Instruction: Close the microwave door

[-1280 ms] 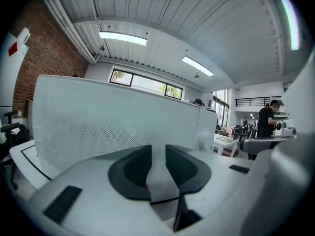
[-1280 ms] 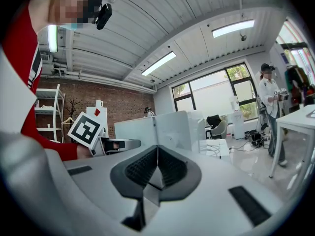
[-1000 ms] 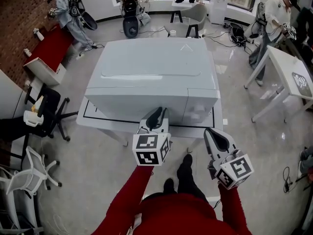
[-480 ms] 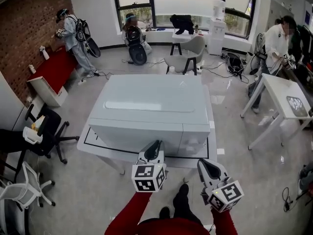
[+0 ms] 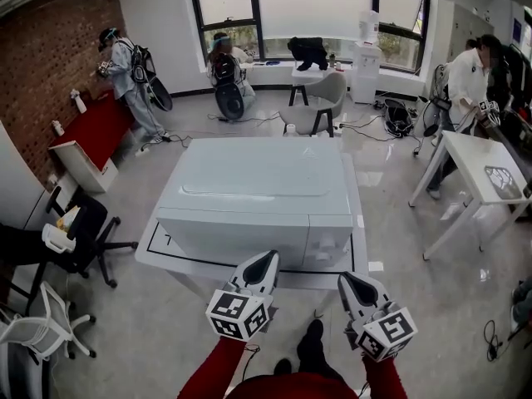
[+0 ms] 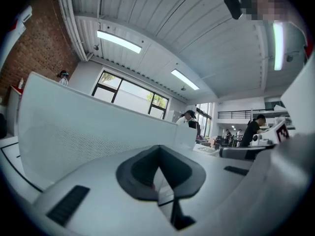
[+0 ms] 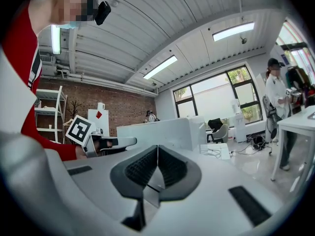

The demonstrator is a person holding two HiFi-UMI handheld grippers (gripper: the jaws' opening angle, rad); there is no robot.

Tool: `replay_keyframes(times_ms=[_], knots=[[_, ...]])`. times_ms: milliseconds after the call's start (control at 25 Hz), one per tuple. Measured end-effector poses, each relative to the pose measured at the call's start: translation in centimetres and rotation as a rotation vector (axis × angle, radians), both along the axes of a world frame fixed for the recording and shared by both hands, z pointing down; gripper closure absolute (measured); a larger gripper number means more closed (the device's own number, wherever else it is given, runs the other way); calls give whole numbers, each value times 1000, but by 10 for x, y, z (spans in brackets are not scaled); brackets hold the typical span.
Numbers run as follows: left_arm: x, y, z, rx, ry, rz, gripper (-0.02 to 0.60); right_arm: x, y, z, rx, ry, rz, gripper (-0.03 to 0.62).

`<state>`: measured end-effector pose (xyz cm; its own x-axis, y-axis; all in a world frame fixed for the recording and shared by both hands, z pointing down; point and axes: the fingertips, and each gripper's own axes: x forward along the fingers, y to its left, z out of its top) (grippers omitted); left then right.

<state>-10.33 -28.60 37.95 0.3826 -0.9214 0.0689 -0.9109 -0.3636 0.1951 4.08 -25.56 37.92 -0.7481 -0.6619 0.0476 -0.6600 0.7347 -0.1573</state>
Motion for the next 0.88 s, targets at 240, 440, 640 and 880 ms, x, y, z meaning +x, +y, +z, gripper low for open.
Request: replay_keyframes(times_ms=[240, 440, 640, 880], knots=[[3, 31, -13, 39, -45, 70, 571, -6, 15, -8, 10, 5, -15, 579], [-1, 52, -16, 59, -23, 82, 571, -10, 24, -11, 31, 7, -20, 579], [-1, 73, -16, 52, -30, 105, 571, -14, 38, -10, 18, 5, -25, 579], [5, 92, -14, 52, -66, 139, 571, -21, 51, -8, 24, 7, -38, 580]])
